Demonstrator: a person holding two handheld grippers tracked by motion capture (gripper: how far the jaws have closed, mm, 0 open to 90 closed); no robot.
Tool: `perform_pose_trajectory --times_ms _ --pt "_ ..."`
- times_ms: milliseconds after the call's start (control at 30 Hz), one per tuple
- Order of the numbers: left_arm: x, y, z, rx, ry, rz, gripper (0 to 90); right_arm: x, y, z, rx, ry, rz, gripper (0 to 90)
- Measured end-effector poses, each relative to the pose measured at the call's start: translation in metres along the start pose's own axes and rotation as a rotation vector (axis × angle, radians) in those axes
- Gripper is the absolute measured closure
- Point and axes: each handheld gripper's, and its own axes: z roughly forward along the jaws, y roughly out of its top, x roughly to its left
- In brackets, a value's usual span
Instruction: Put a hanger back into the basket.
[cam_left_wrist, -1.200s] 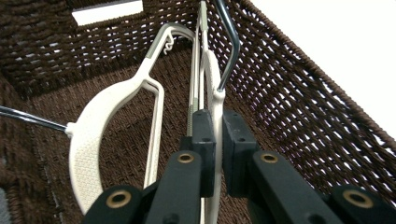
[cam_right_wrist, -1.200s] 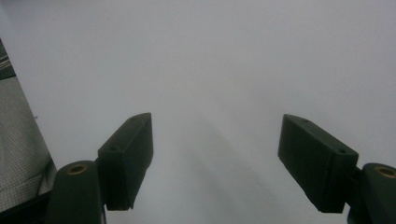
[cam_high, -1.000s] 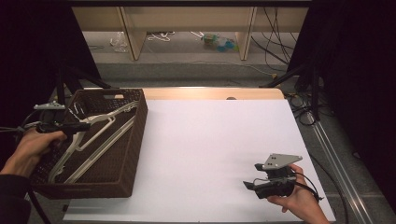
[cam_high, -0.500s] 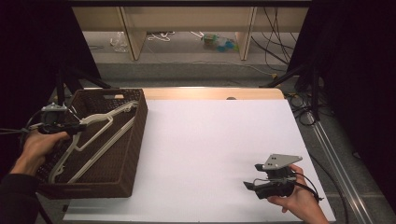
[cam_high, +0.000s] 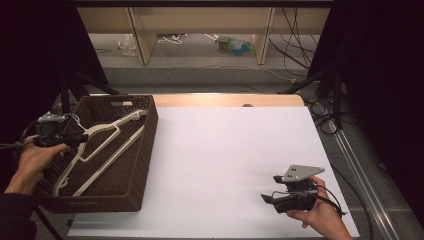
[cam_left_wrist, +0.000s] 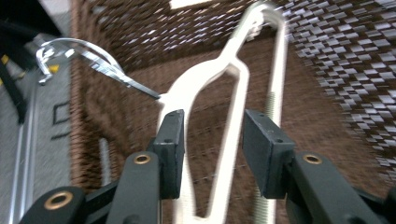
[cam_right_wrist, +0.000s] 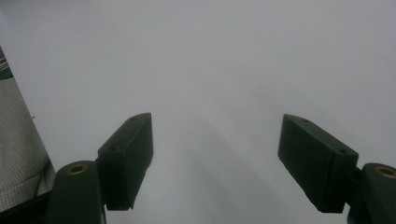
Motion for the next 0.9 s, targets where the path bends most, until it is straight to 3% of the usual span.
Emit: perform_pose_trajectory --times_ms 33,67,100,133,200,400,533,600,667,800,900 --pt "-0.006 0.0 -0.004 -0.007 -0.01 -0.016 59.0 0.0 0.0 0.0 -0.001 -0.001 0.001 27.6" --pt "-0.012 0.001 -0.009 -0.038 -0.029 0.0 57.0 0.0 0.0 0.0 -0.004 -0.005 0.001 27.6" --pt "-0.02 0.002 -0.013 -0.073 -0.04 -0.031 54.2 0.0 0.0 -0.001 -0.007 -0.01 0.005 27.6" --pt "-0.026 0.002 -0.018 -0.097 -0.045 -0.037 52.5 0.0 0.0 -0.001 -0.008 -0.011 0.009 27.6" --pt "-0.037 0.003 -0.027 -0.153 -0.076 -0.032 50.9 0.0 0.0 -0.001 -0.022 -0.023 0.006 27.6" --pt "-0.07 0.002 -0.047 -0.256 -0.121 -0.014 43.4 -0.001 0.001 -0.002 -0.054 -0.033 -0.002 27.6" --pt "-0.09 0.0 -0.052 -0.307 -0.164 -0.011 39.9 0.0 0.001 -0.003 -0.068 -0.046 0.016 27.6" --pt "-0.104 -0.002 -0.051 -0.34 -0.205 -0.026 37.1 0.0 0.001 -0.003 -0.083 -0.054 0.014 27.6" --pt "-0.114 -0.004 -0.05 -0.355 -0.239 -0.003 35.9 0.0 0.001 -0.004 -0.094 -0.056 0.015 27.6" --pt "-0.136 -0.007 -0.046 -0.393 -0.28 0.001 32.5 0.001 0.002 -0.005 -0.124 -0.068 0.019 27.3" --pt "-0.152 -0.009 -0.043 -0.413 -0.294 0.023 30.8 0.001 0.002 -0.006 -0.148 -0.068 0.029 26.7"
